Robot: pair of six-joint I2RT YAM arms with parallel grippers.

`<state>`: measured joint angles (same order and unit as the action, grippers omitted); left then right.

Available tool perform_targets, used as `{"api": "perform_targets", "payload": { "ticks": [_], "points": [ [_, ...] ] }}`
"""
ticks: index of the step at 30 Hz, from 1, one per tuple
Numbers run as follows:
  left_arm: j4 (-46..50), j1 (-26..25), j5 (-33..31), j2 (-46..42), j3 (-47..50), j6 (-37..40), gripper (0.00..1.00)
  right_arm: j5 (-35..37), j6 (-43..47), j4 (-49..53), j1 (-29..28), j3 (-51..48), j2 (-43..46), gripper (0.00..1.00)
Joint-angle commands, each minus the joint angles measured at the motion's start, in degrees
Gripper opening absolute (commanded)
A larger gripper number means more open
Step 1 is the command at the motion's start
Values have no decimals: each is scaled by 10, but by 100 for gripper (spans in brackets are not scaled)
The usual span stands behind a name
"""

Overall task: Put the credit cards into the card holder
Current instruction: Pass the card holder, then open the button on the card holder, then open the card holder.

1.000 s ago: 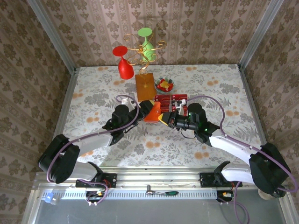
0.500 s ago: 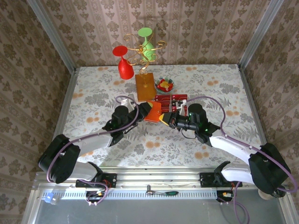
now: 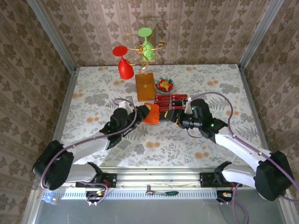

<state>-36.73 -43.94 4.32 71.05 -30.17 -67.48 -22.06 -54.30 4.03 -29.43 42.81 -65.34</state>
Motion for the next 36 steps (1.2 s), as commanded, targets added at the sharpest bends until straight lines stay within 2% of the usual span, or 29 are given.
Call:
{"api": "perform_targets", "payload": {
  "ticks": [1, 3, 5, 11, 17, 23, 27, 36],
  "points": [
    [53, -17, -62, -32, -4, 25, 5, 74, 89, 127, -22, 69, -16, 64],
    [67, -25, -81, -40, -5, 22, 5, 96, 107, 145, -43, 105, -46, 72],
    [77, -34, -96, -46, -6, 21, 5, 114, 119, 157, -64, 135, -74, 73],
    [83, -43, -114, -53, -4, 8, 4, 164, 149, 188, -114, 203, -140, 73],
    [81, -49, -124, -52, -6, 3, 4, 201, 148, 192, -127, 195, -190, 71],
    [81, -53, -124, -52, -10, 5, 3, 266, 133, 186, -116, 128, -187, 63],
    [80, -54, -122, -58, -12, 8, 3, 268, 118, 174, -96, 72, -177, 58],
    [101, -52, -123, -76, -26, 25, 3, 229, 123, 178, -31, 5, -80, 58]
  ]
}}
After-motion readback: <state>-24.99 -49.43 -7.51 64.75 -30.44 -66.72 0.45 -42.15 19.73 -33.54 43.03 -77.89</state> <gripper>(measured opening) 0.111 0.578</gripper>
